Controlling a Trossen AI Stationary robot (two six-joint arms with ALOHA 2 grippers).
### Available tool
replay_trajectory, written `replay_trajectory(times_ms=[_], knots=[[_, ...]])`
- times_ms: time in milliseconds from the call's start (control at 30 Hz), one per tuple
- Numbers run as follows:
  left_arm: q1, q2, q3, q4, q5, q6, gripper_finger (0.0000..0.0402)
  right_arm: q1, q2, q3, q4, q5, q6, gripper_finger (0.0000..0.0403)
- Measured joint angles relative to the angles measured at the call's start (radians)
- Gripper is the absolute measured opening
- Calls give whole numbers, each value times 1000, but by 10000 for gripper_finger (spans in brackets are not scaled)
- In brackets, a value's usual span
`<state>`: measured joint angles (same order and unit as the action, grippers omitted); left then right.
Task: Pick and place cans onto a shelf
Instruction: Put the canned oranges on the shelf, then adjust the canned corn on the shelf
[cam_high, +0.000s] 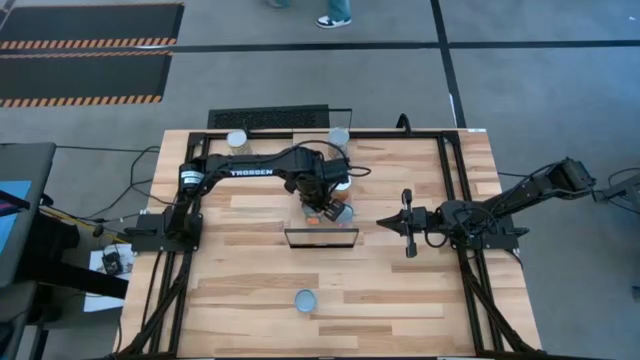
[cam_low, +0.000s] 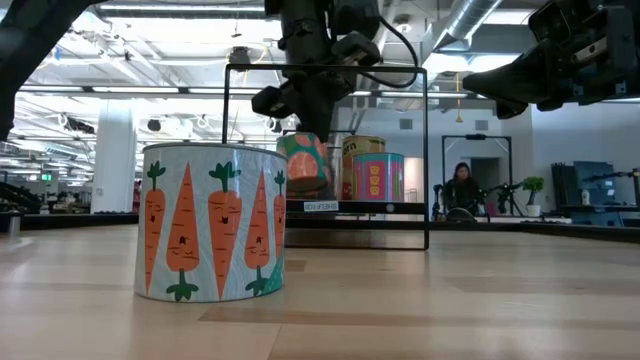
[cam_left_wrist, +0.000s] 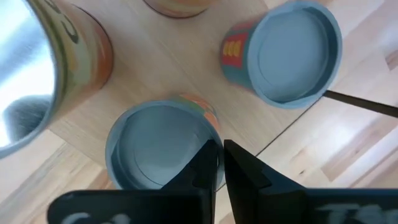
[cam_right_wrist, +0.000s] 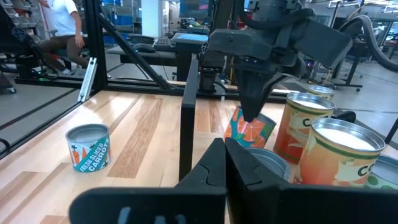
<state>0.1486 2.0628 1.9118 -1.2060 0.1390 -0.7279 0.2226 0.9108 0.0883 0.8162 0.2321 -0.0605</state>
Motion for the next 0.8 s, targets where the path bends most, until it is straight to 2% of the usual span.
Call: replay_trajectory(times_ms=[333, 633, 800], knots=[[0, 0, 0, -11, -20, -2, 16, 0, 0, 0, 0, 0, 0, 8], [0, 0, 0, -11, -13, -2, 56, 0, 0, 0, 0, 0, 0, 8], [0, 0, 22, -25, 11, 42, 60, 0, 0, 0, 0, -1, 0, 8]])
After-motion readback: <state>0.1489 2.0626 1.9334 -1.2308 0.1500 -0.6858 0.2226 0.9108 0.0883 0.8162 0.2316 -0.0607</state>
